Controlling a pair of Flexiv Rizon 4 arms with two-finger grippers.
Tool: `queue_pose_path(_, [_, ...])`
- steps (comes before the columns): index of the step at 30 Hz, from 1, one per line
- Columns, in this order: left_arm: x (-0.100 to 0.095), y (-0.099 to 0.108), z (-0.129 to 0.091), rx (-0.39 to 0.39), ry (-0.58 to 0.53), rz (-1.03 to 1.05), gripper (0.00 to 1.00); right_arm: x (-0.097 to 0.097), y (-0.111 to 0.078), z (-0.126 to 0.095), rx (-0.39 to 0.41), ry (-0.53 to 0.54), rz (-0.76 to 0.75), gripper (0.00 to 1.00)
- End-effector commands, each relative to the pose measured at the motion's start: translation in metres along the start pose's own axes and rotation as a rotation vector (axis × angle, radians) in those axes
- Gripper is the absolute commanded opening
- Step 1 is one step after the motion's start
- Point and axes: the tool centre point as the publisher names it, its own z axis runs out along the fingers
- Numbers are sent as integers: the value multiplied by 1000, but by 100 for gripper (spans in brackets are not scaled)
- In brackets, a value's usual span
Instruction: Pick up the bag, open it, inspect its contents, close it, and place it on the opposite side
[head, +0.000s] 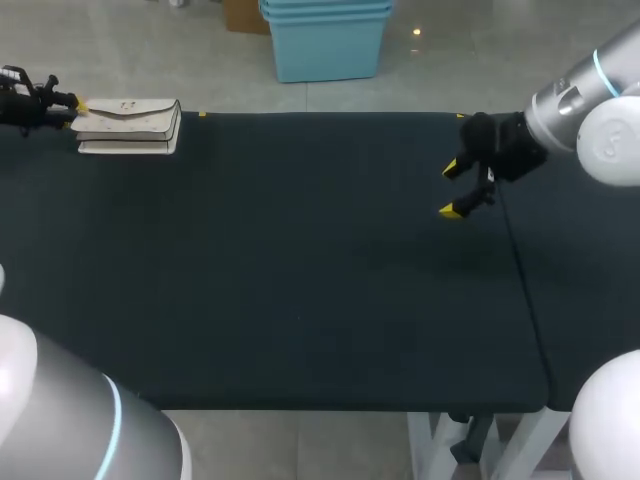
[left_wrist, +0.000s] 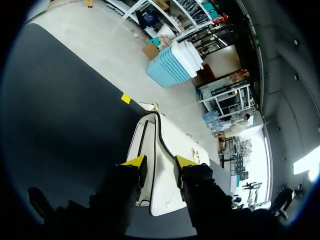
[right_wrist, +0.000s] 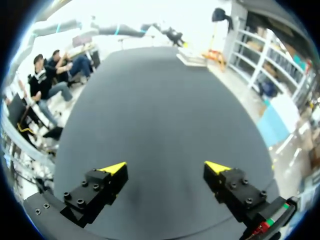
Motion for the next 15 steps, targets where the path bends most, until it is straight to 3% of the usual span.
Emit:
queue_pose_path(1, [-6, -5, 11, -900, 99, -4, 0, -1, 0, 0, 0, 2, 0, 100])
queue_pose_path(7, [-5, 7, 1, -926, 109, -11, 0, -1, 0, 0, 0, 2, 0, 100])
queue_pose_path(15, [5, 39, -10, -963, 128, -5, 0, -1, 0, 0, 0, 2, 0, 100])
